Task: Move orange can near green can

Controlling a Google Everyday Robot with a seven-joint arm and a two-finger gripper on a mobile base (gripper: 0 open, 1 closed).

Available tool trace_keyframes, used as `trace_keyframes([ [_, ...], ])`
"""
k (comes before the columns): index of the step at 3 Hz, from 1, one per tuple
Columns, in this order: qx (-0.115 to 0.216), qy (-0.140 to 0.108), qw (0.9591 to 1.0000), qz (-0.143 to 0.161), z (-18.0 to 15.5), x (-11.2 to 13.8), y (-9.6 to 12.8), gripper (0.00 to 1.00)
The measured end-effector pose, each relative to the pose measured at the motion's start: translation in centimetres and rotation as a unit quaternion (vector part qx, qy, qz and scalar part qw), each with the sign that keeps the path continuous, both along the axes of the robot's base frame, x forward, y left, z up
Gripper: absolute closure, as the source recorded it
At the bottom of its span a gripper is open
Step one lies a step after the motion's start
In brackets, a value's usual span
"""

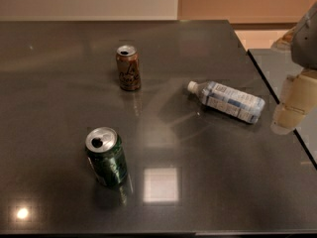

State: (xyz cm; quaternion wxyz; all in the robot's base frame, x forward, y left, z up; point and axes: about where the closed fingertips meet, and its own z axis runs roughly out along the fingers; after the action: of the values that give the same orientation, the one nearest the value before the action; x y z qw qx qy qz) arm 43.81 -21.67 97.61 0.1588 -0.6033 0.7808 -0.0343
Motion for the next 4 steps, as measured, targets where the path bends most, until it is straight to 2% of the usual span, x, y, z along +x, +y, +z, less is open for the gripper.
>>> trace_keyframes([
  [1, 0.006, -0.007, 1.0, 0.0, 0.0, 0.7, 0.4, 0.0],
  [2, 0.021, -0.011, 0.9997, -0.004, -0.7, 2.8, 1.5, 0.0],
  [4, 0.058, -0.018, 0.998, -0.019, -3.4, 8.2, 4.1, 0.0],
])
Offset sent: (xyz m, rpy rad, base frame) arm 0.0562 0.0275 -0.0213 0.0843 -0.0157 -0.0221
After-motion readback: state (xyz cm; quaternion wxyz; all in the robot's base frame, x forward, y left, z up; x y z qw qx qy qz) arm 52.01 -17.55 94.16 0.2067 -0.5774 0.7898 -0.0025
